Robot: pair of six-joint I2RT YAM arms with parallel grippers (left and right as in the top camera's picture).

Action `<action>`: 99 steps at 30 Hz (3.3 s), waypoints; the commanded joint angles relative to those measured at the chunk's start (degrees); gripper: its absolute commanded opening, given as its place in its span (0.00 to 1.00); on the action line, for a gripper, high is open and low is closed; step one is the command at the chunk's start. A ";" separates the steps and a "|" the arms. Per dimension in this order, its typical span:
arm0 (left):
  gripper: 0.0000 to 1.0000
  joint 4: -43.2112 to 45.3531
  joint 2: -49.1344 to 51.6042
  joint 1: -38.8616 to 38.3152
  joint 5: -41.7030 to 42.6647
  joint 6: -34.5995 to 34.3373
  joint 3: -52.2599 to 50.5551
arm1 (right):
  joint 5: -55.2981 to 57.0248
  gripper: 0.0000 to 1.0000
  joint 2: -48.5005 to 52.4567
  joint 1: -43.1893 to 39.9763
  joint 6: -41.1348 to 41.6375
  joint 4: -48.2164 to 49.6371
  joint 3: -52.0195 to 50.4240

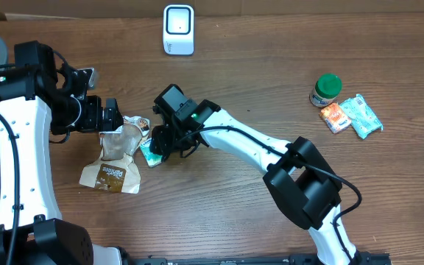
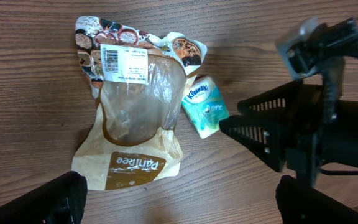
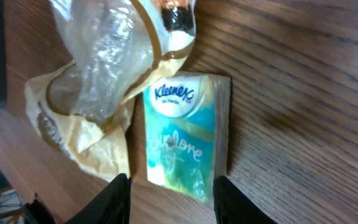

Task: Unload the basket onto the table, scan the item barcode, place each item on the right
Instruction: 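Move right gripper to the Kleenex tissue pack and grasp it, then hold the Kleenex pack in front of the white scanner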

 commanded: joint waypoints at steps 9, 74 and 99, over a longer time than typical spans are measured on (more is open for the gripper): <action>1.00 0.04 0.24 0.09 0.63 1.51 0.07 | -1.68 0.32 4.94 0.81 2.75 0.81 -0.39; 0.99 0.04 0.24 0.09 0.63 1.51 0.07 | -21.92 0.04 -7.61 -29.51 -2.34 -13.03 11.85; 1.00 0.04 0.24 0.09 0.63 1.51 0.07 | 48.50 0.04 13.66 -14.01 -54.12 17.38 42.88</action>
